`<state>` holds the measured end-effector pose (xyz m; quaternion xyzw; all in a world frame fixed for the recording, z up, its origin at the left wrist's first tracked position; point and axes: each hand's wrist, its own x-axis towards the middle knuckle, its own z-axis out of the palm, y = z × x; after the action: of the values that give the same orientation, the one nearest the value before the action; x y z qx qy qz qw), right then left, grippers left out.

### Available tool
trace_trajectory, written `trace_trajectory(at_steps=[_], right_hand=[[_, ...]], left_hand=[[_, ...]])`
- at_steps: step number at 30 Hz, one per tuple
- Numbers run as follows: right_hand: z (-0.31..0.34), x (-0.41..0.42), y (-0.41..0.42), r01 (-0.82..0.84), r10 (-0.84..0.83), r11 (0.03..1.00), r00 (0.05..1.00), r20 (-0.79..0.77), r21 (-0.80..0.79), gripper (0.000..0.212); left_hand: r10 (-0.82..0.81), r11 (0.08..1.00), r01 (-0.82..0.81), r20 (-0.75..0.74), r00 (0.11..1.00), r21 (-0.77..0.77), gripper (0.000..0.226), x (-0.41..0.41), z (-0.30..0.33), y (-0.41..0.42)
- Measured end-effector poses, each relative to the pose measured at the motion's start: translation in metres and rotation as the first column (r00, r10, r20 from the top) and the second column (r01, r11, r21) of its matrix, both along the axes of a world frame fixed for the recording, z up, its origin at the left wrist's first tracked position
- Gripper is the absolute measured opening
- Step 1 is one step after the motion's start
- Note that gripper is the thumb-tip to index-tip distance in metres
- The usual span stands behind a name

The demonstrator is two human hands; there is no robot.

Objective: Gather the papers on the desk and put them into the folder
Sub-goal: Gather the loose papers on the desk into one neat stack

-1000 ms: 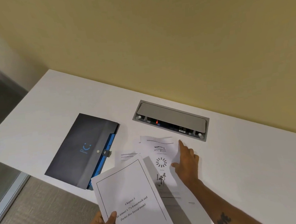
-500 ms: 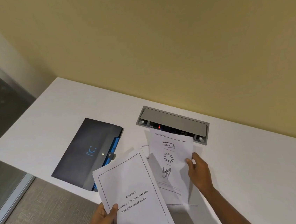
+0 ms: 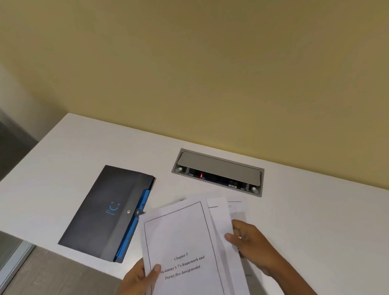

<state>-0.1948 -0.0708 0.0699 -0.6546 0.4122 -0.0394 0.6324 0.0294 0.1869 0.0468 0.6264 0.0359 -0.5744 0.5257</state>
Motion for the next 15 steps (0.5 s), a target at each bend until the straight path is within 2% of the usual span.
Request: trace_trajectory(at_steps=[3,7,10,11,13,14,15], right_hand=[[-0.008,0.006,0.012,-0.085,0.082,0.991,0.996,0.031,0.099,0.025],[-0.015,0.016,0.021,-0.179,0.163,0.95,0.983,0.082,0.256,0.028],[-0.015,0.022,0.009,-0.052,0.043,0.938,0.998,0.036,0.342,0.031],[-0.016,0.024,0.001,0.022,-0.019,0.958,1.0,-0.012,0.284,0.03],[-0.018,0.025,-0.02,0.057,-0.065,0.997,0.981,-0.184,-0.048,0.031],[-0.018,0.024,-0.031,-0.018,-0.044,0.978,0.956,-0.291,-0.208,0.045],[-0.019,0.023,-0.042,-0.121,-0.001,0.947,0.924,-0.382,-0.296,0.064]], left_hand=[[-0.079,0.997,0.079,-0.065,0.995,-0.001,0.057,-0.004,-0.003,-0.001],[-0.085,0.995,0.087,-0.04,0.996,0.044,0.063,-0.008,-0.01,0.002],[-0.089,0.99,0.084,0.043,0.995,0.11,0.056,-0.012,-0.013,0.007],[-0.101,0.986,0.087,0.092,0.991,0.142,0.054,-0.013,-0.013,0.01],[-0.128,0.975,0.091,0.173,0.977,0.204,0.052,-0.018,-0.012,0.015],[-0.124,0.971,0.077,0.2,0.972,0.227,0.051,-0.02,-0.01,0.018],[-0.114,0.967,0.056,0.227,0.967,0.247,0.05,-0.022,-0.007,0.02]])
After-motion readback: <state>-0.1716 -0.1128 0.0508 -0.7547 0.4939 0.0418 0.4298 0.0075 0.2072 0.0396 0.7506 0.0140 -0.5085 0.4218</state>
